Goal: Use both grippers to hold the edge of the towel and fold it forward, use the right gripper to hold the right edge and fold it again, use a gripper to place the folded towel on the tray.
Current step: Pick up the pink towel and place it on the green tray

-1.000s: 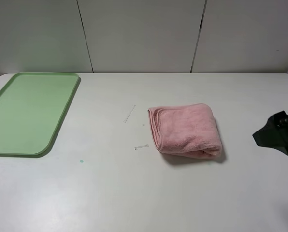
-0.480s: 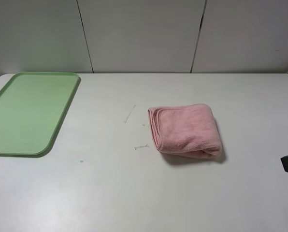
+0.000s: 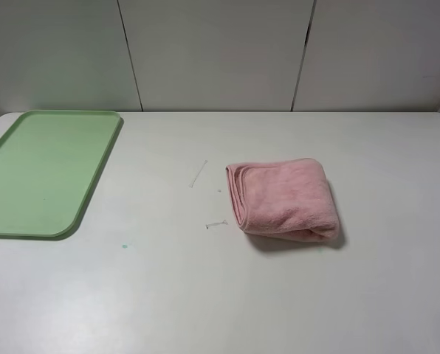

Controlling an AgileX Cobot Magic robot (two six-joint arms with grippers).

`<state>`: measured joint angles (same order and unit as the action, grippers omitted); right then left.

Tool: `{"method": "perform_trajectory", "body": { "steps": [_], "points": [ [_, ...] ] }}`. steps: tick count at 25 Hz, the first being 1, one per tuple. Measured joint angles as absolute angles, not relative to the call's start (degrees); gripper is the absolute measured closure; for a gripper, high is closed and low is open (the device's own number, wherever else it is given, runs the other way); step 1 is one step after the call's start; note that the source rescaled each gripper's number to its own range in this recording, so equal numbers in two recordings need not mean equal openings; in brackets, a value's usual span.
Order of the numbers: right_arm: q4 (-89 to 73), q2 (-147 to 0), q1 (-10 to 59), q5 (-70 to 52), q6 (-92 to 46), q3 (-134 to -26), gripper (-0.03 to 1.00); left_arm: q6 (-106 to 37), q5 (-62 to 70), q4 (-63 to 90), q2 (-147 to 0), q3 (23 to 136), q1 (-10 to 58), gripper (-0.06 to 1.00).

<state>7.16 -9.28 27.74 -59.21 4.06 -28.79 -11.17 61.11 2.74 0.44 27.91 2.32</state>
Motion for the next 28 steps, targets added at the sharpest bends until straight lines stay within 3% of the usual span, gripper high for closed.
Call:
{"method": "perform_trajectory", "body": {
  "steps": [6,15,28],
  "points": [
    [7.32,-3.54,27.00,-59.21,4.01,-28.79,-0.03,-11.17,61.11,2.74,0.44,27.91,2.32,-0.05],
    [6.46,0.26,15.40,-59.13,1.95,-28.79,-0.03,-11.17,61.11,2.74,0.44,27.91,2.32,-0.05],
    [4.45,0.26,7.01,-59.13,-0.98,-28.69,-0.03,-11.17,61.11,2.74,0.44,27.91,2.32,-0.05]
  ]
}}
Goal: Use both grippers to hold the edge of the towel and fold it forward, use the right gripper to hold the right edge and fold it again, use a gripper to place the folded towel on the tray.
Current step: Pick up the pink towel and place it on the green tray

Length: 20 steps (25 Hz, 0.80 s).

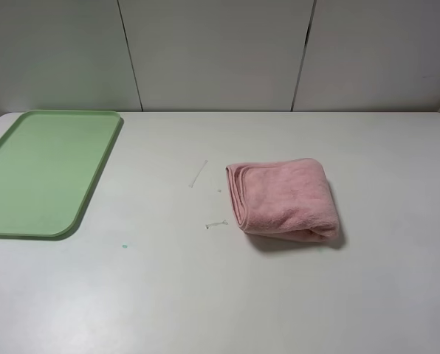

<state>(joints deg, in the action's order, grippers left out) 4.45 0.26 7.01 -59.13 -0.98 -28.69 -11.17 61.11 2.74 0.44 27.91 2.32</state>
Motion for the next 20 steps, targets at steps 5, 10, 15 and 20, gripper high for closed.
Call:
{"method": "perform_trajectory", "body": {
  "steps": [5,10,15,20],
  "points": [
    [4.45,0.30,6.90,-59.07,-0.92,-28.69,-0.03,-11.17,61.11,2.74,0.44,27.91,2.32,-0.05],
    [4.45,0.37,6.90,-59.07,-0.92,-28.69,-0.03,-11.17,61.11,2.74,0.44,27.91,2.32,-0.05],
    [4.45,0.37,6.90,-59.07,-0.92,-28.69,-0.03,-11.17,61.11,2.74,0.44,27.91,2.32,-0.05],
    [4.45,0.37,6.90,-59.07,-0.92,-28.69,-0.03,-11.17,61.11,2.74,0.44,27.91,2.32,-0.05]
  ]
}}
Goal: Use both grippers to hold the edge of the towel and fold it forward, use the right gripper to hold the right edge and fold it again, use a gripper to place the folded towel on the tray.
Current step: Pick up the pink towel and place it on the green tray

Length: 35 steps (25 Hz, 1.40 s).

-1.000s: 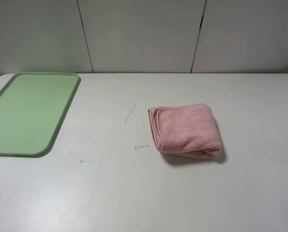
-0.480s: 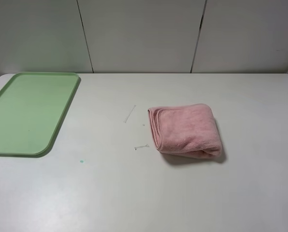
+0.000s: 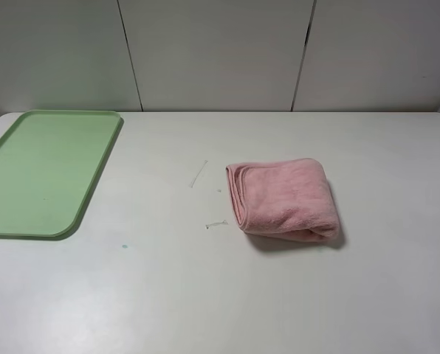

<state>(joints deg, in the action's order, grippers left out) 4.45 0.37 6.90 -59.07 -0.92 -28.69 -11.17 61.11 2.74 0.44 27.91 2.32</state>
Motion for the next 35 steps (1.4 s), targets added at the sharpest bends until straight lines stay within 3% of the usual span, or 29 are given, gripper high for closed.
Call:
{"method": "perform_trajectory", "body": {
  "steps": [25,35],
  "points": [
    [4.45,0.37,6.90,-59.07,-0.92,-28.69,-0.03,-9.98,61.06,0.00,0.44,27.91,2.32,-0.04],
    [4.45,0.37,6.90,-59.07,-0.92,-28.69,-0.03,-8.58,56.90,2.59,-11.80,28.89,2.32,-0.02]
  ]
}}
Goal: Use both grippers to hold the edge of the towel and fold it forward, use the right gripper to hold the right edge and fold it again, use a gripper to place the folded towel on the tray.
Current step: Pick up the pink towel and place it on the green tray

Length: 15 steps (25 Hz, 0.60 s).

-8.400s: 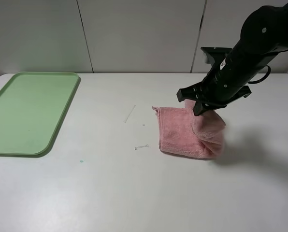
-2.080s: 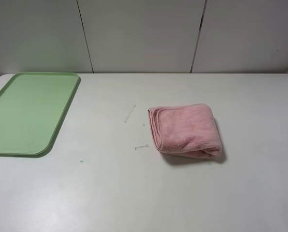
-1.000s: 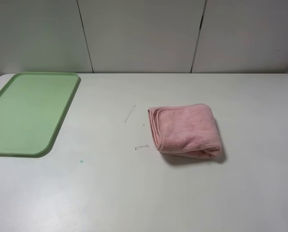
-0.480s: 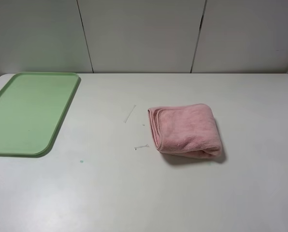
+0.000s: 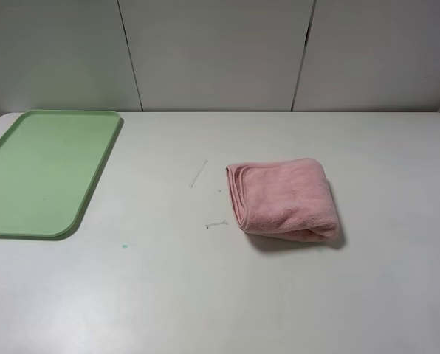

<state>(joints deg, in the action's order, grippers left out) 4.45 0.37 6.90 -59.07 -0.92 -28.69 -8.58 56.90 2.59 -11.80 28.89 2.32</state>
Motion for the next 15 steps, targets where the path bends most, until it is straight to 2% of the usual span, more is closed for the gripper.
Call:
{"method": "perform_trajectory", "body": {
  "steps": [15],
  "points": [
    [4.45,0.37,6.90,-59.07,-0.92,-28.69,-0.03,-8.52,34.22,21.73,-43.27,29.15,2.32,-0.02]
  ]
}}
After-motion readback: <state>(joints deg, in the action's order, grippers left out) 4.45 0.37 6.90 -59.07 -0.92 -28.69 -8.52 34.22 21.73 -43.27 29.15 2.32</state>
